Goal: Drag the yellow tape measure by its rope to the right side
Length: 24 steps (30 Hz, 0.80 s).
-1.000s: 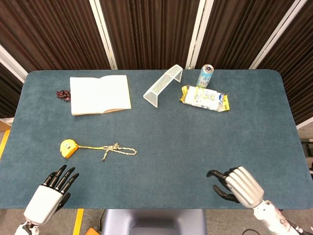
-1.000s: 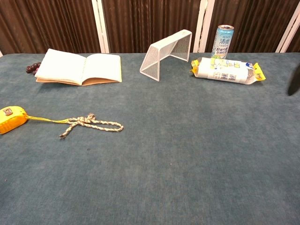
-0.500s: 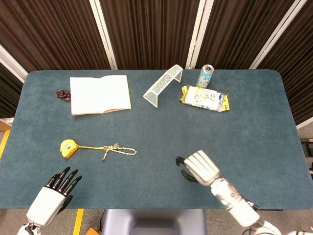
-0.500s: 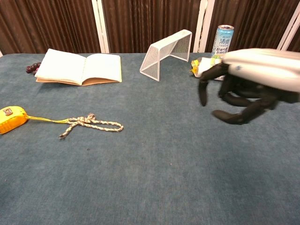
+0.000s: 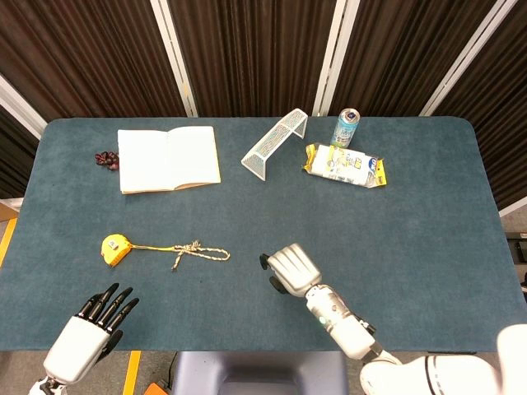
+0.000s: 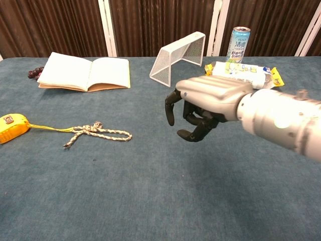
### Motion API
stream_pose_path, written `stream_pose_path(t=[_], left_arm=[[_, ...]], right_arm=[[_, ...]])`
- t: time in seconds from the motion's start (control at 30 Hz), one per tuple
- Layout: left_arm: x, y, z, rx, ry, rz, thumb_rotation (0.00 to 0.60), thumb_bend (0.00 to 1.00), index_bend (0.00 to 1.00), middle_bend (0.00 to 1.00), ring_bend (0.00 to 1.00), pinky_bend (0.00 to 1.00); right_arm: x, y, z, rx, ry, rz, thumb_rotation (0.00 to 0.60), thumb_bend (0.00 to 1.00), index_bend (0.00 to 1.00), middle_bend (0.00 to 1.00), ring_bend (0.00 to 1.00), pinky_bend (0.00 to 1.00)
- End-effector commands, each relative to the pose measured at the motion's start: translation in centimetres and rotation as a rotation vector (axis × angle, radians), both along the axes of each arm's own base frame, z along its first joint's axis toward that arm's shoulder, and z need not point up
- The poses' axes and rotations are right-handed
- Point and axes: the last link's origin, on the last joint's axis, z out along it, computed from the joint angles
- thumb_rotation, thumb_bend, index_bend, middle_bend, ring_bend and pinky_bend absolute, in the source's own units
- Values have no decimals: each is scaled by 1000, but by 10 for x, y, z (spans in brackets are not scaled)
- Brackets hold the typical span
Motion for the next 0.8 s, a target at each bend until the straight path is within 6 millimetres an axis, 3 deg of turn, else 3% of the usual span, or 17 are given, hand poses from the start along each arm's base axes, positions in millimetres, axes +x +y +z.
stream_pose_path(t=[0.03, 0.8], left_arm=[[0, -1, 0, -3, -3, -3, 600, 370, 167, 123, 69, 296], [1, -6, 4, -25, -22, -29, 600, 370, 167, 123, 69, 296]], right_arm=[[6, -10, -15, -16, 23, -9, 600, 492, 548, 1000, 1000, 1000], [45, -31, -74, 33, 2, -8, 600, 492, 549, 1000, 1000, 1000]])
